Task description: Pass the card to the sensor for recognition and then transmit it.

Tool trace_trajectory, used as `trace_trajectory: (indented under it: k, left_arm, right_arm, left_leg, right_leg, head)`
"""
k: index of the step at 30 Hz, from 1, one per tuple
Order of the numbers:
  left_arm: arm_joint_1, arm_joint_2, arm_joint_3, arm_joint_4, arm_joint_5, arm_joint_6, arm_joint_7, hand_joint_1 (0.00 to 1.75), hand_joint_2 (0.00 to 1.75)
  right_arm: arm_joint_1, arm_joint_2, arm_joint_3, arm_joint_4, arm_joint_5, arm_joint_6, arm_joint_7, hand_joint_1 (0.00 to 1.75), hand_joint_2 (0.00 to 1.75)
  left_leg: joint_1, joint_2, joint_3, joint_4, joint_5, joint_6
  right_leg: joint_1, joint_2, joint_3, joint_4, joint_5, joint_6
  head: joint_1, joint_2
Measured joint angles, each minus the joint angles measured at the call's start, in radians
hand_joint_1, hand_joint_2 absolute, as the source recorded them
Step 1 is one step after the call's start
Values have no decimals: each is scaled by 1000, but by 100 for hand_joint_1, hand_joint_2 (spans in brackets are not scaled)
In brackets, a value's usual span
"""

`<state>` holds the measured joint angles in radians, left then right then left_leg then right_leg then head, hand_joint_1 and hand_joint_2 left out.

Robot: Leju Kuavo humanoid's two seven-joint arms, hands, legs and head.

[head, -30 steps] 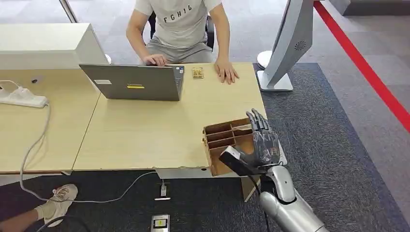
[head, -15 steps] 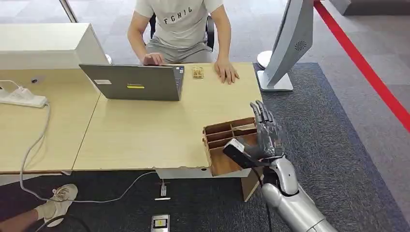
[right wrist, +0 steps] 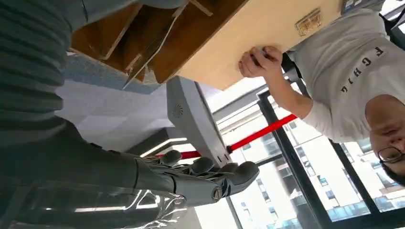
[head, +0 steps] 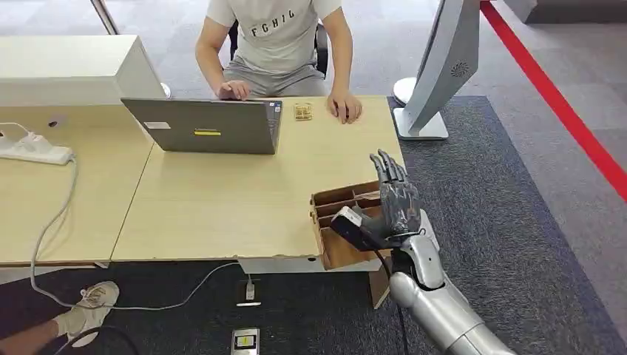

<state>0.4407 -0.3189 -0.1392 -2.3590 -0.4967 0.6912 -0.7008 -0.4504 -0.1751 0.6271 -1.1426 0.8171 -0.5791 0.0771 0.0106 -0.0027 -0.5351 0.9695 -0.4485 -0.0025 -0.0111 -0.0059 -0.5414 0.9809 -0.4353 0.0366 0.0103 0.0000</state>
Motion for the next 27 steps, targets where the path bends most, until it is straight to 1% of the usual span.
trace_trajectory:
  k: [7, 22, 23, 24, 25, 27]
  left_arm:
    - [0, 0, -14, 0, 14, 0, 0, 0, 175]
    - [1, 4, -15, 0, 41, 0, 0, 0, 175]
    - [1, 5, -15, 0, 45, 0, 0, 0, 175]
    - [1, 5, -15, 0, 46, 0, 0, 0, 175]
    - [1, 5, -15, 0, 49, 0, 0, 0, 175]
    - [1, 6, -15, 0, 54, 0, 0, 0, 175]
  right_arm:
    - [-19, 3, 3, 58, -11, -14, 2, 0, 175]
    - [-30, 1, 4, 141, -9, -30, 29, 2, 175]
    - [-30, 0, 4, 146, -10, -31, 31, 45, 175]
    - [-30, 0, 4, 150, -10, -33, 31, 145, 175]
    - [-30, -1, 4, 153, -11, -34, 31, 161, 175]
    - [-30, -2, 4, 159, -13, -36, 31, 175, 175]
  left_leg:
    - [0, 0, 0, 0, 0, 0]
    - [0, 0, 0, 0, 0, 0]
    - [0, 0, 0, 0, 0, 0]
    - [0, 0, 0, 0, 0, 0]
    - [0, 0, 0, 0, 0, 0]
    - [0, 0, 0, 0, 0, 0]
  right_leg:
    - [0, 0, 0, 0, 0, 0]
    - [0, 0, 0, 0, 0, 0]
    - [0, 0, 0, 0, 0, 0]
    - [0, 0, 0, 0, 0, 0]
    - [0, 0, 0, 0, 0, 0]
    - [0, 0, 0, 0, 0, 0]
  head:
    - [0, 0]
    - [0, 0]
    - [0, 0]
    - [0, 0]
    - [0, 0]
    - [0, 0]
